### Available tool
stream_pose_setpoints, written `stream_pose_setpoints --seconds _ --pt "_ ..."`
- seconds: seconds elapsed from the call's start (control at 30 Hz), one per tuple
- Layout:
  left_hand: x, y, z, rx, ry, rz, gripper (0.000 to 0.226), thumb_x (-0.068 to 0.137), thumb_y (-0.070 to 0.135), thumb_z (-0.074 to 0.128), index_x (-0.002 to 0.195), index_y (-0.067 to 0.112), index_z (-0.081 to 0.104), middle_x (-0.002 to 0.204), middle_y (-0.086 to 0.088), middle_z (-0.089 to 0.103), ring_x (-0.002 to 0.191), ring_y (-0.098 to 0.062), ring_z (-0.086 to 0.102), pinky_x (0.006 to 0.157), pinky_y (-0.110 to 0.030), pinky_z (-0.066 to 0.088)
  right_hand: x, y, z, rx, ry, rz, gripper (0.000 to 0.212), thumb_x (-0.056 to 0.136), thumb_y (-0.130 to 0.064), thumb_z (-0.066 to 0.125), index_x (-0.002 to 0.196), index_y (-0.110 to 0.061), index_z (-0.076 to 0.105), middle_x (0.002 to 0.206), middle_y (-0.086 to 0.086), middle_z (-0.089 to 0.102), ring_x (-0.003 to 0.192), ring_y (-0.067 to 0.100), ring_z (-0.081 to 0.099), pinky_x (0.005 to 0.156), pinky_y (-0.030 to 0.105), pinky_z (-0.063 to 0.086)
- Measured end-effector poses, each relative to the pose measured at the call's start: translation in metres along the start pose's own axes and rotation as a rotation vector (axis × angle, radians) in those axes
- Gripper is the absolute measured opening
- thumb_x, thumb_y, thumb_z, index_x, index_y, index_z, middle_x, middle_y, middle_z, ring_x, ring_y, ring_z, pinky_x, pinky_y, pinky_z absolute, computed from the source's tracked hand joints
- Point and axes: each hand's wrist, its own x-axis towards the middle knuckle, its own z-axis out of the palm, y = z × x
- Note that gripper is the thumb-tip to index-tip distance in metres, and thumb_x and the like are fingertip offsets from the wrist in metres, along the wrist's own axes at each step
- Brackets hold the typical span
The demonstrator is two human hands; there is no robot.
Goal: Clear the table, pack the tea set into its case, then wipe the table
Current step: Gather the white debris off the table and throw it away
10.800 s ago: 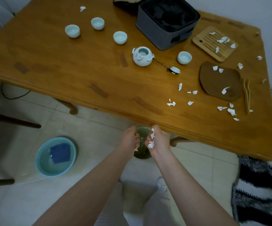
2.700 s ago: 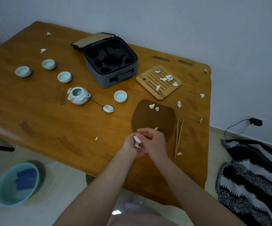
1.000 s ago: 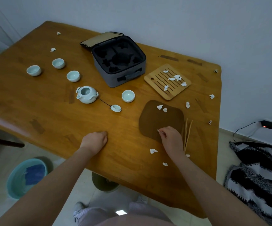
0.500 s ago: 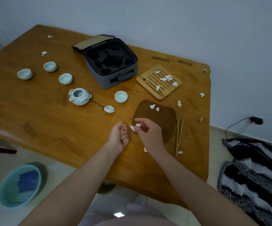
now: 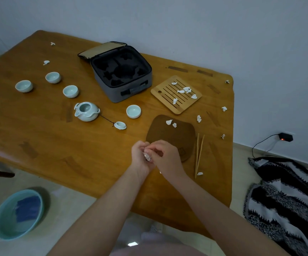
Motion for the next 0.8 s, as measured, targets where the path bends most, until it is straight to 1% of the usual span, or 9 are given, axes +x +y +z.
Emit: stream_pose_setpoints --seconds 0.1,0.17,0.3,0.37,0.43,0.53,0.6,0.7,0.8 --pt "-0.001 -0.002 0.006 -0.056 -0.08 0.009 0.011 0.06 0.015 0.048 0.057 0.015 0.037 0.058 -0.001 0.038 0.047 -0.013 0.036 0.048 -0.02 0.022 0.002 0.008 -0.008 0.042 0.092 0.002 0.014 0.093 -0.017 0.062 0.1 -0.012 0.073 0.094 -0.003 0.06 0.084 0.006 0.057 0.07 0.013 0.045" --pt "-0.003 -0.001 0.01 -0.11 -0.085 0.005 0.014 0.063 0.014 0.044 0.052 0.015 0.035 0.051 0.001 0.036 0.038 -0.011 0.033 0.038 -0.016 0.017 0.004 0.016 -0.015 0.097 0.177 0.078 0.014 0.094 -0.017 0.06 0.101 -0.013 0.072 0.095 -0.003 0.061 0.084 0.004 0.057 0.07 0.011 0.044" --pt "-0.001 0.001 0.009 -0.105 -0.008 -0.009 0.034 0.079 0.02 0.05 0.048 0.018 0.035 0.047 0.004 0.031 0.037 -0.009 0.03 0.035 -0.016 0.018 0.007 0.048 -0.031 0.081 0.235 0.283 0.017 0.096 -0.018 0.055 0.106 -0.021 0.069 0.097 -0.007 0.063 0.087 0.008 0.059 0.076 0.023 0.05" --pt "0.001 0.003 0.006 -0.102 0.035 -0.026 0.039 0.084 0.022 0.053 0.05 0.019 0.035 0.048 0.004 0.031 0.038 -0.008 0.031 0.035 -0.017 0.021 0.003 0.064 -0.04 -0.009 0.133 0.342 0.02 0.095 -0.016 0.055 0.111 -0.02 0.067 0.103 -0.007 0.064 0.094 0.008 0.058 0.079 0.018 0.047" --pt "0.002 0.005 0.003 -0.138 0.078 -0.042 0.038 0.085 0.021 0.056 0.052 0.019 0.038 0.05 0.004 0.034 0.04 -0.007 0.035 0.036 -0.015 0.025 -0.006 0.075 -0.05 -0.087 -0.042 0.343 0.022 0.094 -0.018 0.06 0.114 -0.021 0.066 0.103 -0.009 0.063 0.093 0.005 0.057 0.077 0.014 0.044" --pt "0.001 0.008 0.001 -0.205 0.167 -0.052 0.033 0.086 0.02 0.057 0.056 0.014 0.045 0.053 0.002 0.04 0.042 -0.007 0.044 0.035 -0.015 0.035 -0.02 0.084 -0.059 -0.235 -0.303 0.28 0.028 0.088 -0.024 0.069 0.115 -0.028 0.064 0.105 -0.011 0.058 0.086 0.004 0.056 0.078 0.018 0.049" --pt "0.001 0.009 -0.001 -0.208 0.219 -0.057 0.032 0.087 0.021 0.058 0.058 0.013 0.047 0.055 0.001 0.044 0.044 -0.009 0.048 0.035 -0.016 0.04 -0.027 0.089 -0.06 -0.318 -0.424 0.238 0.036 0.084 -0.026 0.073 0.118 -0.031 0.062 0.106 -0.012 0.055 0.083 0.004 0.056 0.077 0.02 0.05" --pt "0.001 0.009 -0.001 -0.183 0.253 -0.061 0.025 0.088 0.018 0.059 0.065 0.011 0.05 0.062 -0.001 0.05 0.049 -0.01 0.053 0.035 -0.018 0.045 -0.035 0.095 -0.06 -0.366 -0.512 0.197 0.044 0.082 -0.024 0.075 0.122 -0.033 0.06 0.105 -0.012 0.053 0.08 0.001 0.053 0.073 0.016 0.044" --pt "0.001 0.007 0.001 -0.147 0.3 -0.07 0.012 0.089 0.016 0.062 0.081 0.009 0.056 0.073 -0.005 0.06 0.053 -0.011 0.062 0.042 -0.019 0.051 -0.039 0.097 -0.057 -0.424 -0.547 0.153 0.044 0.084 -0.025 0.072 0.125 -0.032 0.059 0.107 -0.013 0.05 0.082 0.0 0.048 0.078 0.019 0.042"
